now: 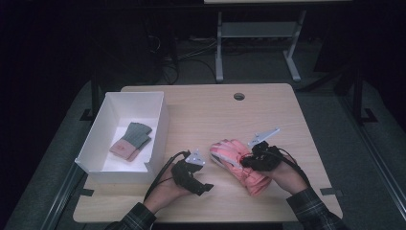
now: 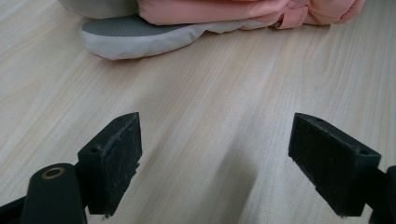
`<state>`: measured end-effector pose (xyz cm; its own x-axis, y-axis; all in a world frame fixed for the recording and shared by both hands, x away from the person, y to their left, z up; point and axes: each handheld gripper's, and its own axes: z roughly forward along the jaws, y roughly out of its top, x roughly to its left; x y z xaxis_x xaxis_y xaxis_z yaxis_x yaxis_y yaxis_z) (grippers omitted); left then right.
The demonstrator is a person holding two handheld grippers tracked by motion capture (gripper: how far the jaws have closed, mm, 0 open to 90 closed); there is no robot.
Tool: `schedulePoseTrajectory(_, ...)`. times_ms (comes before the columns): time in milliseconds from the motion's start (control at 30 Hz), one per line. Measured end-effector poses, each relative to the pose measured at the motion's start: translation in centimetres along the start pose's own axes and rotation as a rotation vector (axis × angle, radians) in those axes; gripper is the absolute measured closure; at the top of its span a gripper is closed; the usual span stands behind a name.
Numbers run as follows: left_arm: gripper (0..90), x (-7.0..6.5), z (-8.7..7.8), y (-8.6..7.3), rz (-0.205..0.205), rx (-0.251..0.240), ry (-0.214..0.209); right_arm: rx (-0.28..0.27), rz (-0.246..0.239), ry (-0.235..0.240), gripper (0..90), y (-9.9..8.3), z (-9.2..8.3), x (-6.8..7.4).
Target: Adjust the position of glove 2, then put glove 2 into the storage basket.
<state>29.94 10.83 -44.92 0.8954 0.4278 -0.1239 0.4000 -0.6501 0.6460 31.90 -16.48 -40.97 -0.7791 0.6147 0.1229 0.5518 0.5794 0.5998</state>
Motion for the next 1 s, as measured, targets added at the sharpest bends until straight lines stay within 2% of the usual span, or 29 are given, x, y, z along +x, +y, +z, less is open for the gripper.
schedulePoseTrajectory(133,17.4,0.1,-0.1,0.1,0.001,-0.004,-0.004,-0.075,0.035,0.028,66.9,0.1,-1.5,-0.5)
schedulePoseTrajectory(167,21.2,0.1,-0.1,0.1,-0.007,-0.008,-0.015,-0.09,0.042,0.029,63.5,0.1,-1.9,-0.5)
schedulePoseTrajectory(200,22.7,0.1,-0.1,0.1,-0.01,-0.009,-0.018,-0.106,0.035,0.022,61.2,0.1,-2.3,-0.7)
schedulePoseTrajectory(300,27.7,0.1,-0.2,0.1,-0.01,-0.015,-0.029,-0.151,0.056,0.026,60.6,0.0,-3.4,-0.9)
schedulePoseTrajectory(367,34.0,0.2,-0.2,0.1,-0.008,-0.008,-0.035,-0.178,0.062,0.007,66.0,-0.2,-4.2,-1.3)
schedulePoseTrajectory(433,44.3,0.1,-0.3,0.1,-0.019,-0.014,-0.045,-0.199,0.075,-0.014,77.3,-0.5,-4.8,-1.8)
schedulePoseTrajectory(533,64.8,0.1,-0.9,0.2,-0.033,-0.033,-0.044,-0.209,0.083,-0.06,90.0,-1.3,-5.5,-2.9)
schedulePoseTrajectory(567,75.0,0.2,-1.1,0.3,-0.019,-0.023,-0.045,-0.208,0.09,-0.082,90.0,-1.8,-5.7,-3.3)
schedulePoseTrajectory(667,89.7,0.1,-1.5,0.6,-0.012,-0.031,-0.041,-0.209,0.104,-0.095,90.0,-2.9,-5.6,-4.5)
schedulePoseTrajectory(700,89.8,0.0,-1.5,0.7,-0.009,-0.018,-0.04,-0.202,0.116,-0.102,90.0,-3.5,-5.5,-4.9)
schedulePoseTrajectory(833,89.7,-0.3,-0.9,1.0,-0.004,-0.02,-0.032,-0.185,0.13,-0.106,90.0,-5.3,-5.1,-5.9)
schedulePoseTrajectory(933,89.7,-0.4,-0.4,1.6,-0.002,-0.02,-0.04,-0.136,0.142,-0.118,90.0,-6.6,-4.5,-6.3)
schedulePoseTrajectory(1000,89.7,-0.6,0.2,2.2,-0.001,-0.019,-0.047,-0.127,0.153,-0.103,90.0,-7.2,-4.1,-6.5)
